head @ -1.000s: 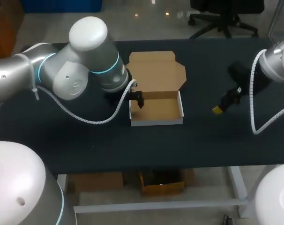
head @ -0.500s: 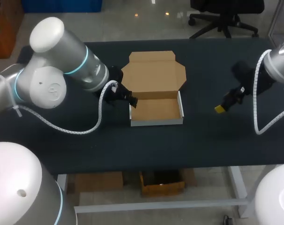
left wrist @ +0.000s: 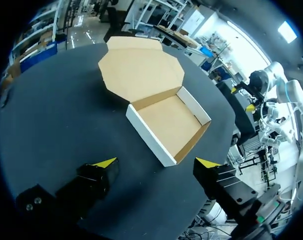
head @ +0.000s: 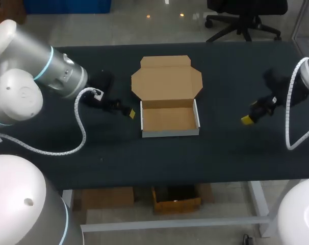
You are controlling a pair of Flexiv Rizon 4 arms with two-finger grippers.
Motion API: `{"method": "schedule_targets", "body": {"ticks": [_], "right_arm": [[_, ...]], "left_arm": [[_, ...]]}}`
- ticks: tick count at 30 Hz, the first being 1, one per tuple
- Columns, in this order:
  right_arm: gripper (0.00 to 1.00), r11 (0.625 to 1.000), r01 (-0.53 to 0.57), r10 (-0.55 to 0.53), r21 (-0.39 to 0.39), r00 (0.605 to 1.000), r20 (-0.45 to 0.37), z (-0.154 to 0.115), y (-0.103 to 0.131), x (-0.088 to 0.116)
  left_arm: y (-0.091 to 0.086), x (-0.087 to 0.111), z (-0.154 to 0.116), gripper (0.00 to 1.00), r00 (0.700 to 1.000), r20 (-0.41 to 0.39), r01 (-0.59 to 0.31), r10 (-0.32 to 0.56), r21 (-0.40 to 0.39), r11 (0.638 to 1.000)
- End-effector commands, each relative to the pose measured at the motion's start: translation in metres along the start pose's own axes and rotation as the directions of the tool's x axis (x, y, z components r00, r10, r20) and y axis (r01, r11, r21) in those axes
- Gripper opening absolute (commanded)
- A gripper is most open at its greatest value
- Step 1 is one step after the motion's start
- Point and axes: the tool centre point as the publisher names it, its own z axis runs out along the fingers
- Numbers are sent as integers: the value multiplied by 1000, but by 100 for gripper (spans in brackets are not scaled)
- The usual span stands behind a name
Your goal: Assemble the packaging by folding the flat box into shape, placing the metal phone stand inside, and closing the box properly
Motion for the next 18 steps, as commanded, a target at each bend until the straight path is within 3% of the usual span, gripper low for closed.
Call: {"method": "schedule_targets", "body": {"ticks": [1,6,18], "right_arm": [[100,1000,-14,14,-5,1000,9,-10,-7,7],[100,999,-40,40,3,999,21,-16,-10,13],[100,992,-130,130,0,991,33,-27,-22,22]], "left_arm": [[10,5,-21,100,999,51,4,-5,15,1000],[14,7,-38,100,995,97,20,-22,20,1000],[27,11,-75,100,992,91,85,-83,-20,996]]}}
